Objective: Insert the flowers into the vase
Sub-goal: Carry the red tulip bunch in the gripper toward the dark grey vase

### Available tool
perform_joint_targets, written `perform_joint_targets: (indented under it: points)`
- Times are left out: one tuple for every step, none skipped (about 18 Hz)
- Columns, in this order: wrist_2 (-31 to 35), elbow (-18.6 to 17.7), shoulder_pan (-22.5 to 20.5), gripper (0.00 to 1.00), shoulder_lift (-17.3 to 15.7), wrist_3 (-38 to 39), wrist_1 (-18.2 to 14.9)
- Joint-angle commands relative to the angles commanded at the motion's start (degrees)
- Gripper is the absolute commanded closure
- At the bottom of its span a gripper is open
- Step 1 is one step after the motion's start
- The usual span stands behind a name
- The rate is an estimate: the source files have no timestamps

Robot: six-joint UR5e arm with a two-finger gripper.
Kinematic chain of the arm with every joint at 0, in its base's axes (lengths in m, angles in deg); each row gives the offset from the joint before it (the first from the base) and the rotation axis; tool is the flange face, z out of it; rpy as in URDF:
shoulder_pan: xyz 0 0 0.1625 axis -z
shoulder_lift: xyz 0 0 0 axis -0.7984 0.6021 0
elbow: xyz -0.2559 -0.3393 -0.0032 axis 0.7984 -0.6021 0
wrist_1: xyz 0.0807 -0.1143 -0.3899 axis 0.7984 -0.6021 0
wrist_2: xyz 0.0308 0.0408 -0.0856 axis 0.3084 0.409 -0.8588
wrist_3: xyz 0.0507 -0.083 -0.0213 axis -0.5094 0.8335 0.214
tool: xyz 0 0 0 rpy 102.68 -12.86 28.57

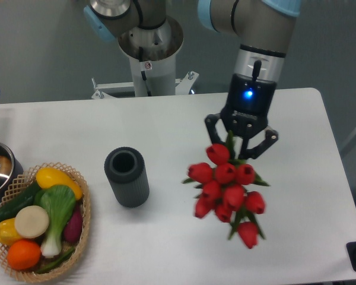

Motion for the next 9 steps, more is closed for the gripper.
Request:
perform_joint_targets:
  points:
    - [-1.4,0.0,0.3,1.0,0.0,0.0,0.0]
    - [-2.0,0.0,0.4,1.0,0.0,-0.1,0.1]
    - [-2.6,-0.1,0.5,1.0,-0.1,-0.1,0.3]
    - [-4.1,-0.3,0.5,1.0,0.0,0.0,1.0]
    - [-7.1,-1.1,0.4,1.0,0.0,-0.3,1.6]
    - [-10.6,-2.3,0.4,1.0,0.1,-0.5,2.7]
    - [-13.5,-3.9,0.1,1.0,0.0,-0.8,4.3]
    - [-15.2,-5.1,-0.3,1.0,0.0,-1.6,5.6]
    - [-16.4,-5.8,-0.3,1.0,0.1,-2.8,6.1]
